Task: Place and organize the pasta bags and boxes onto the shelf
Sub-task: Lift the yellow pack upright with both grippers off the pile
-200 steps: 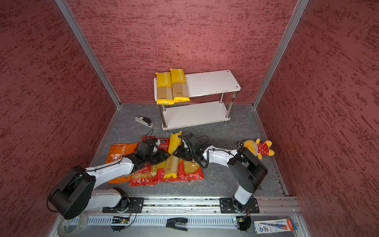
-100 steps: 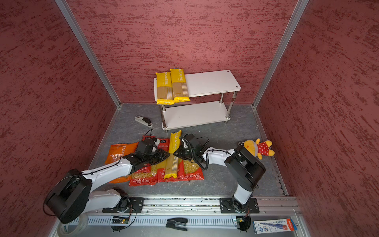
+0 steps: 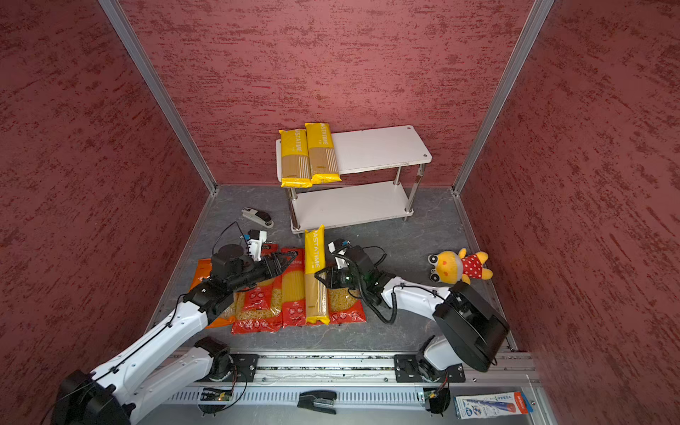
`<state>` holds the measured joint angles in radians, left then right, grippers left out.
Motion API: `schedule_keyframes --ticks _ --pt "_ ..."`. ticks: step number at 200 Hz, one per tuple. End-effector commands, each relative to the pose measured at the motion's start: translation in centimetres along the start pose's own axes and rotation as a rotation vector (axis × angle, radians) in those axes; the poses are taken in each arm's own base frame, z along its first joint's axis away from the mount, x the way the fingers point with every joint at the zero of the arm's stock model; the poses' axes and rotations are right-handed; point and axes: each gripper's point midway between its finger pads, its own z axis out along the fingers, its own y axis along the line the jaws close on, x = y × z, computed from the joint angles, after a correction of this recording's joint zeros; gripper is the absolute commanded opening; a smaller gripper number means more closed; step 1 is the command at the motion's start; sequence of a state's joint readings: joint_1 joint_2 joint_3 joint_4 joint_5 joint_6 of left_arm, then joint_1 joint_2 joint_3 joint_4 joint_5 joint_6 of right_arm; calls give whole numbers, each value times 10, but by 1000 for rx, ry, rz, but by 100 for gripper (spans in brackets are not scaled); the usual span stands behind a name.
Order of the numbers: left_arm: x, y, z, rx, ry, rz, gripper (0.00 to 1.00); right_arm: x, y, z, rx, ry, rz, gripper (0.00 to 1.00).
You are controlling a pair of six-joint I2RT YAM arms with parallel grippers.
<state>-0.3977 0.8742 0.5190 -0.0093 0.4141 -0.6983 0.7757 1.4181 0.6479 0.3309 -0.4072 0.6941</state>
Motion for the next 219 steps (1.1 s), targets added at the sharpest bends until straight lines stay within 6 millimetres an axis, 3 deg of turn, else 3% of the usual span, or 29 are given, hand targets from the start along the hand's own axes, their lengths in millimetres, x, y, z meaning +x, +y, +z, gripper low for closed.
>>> schedule_keyframes --ticks 1,97,146,190,219 --pt "-9 -22 -5 127 -24 110 58 -53 72 -31 -207 -224 -348 0" --pt "-32 -101 -24 440 -88 463 59 -85 145 -81 -490 -314 -669 0" --pt "-38 -114 -18 502 -70 500 57 -85 166 -94 -591 -315 -749 0" --pt "-46 -145 -22 619 -73 534 47 -83 168 -92 -625 -290 -758 0" --pt "-45 -154 -22 642 -63 547 28 -85 166 -92 -619 -310 -728 0"
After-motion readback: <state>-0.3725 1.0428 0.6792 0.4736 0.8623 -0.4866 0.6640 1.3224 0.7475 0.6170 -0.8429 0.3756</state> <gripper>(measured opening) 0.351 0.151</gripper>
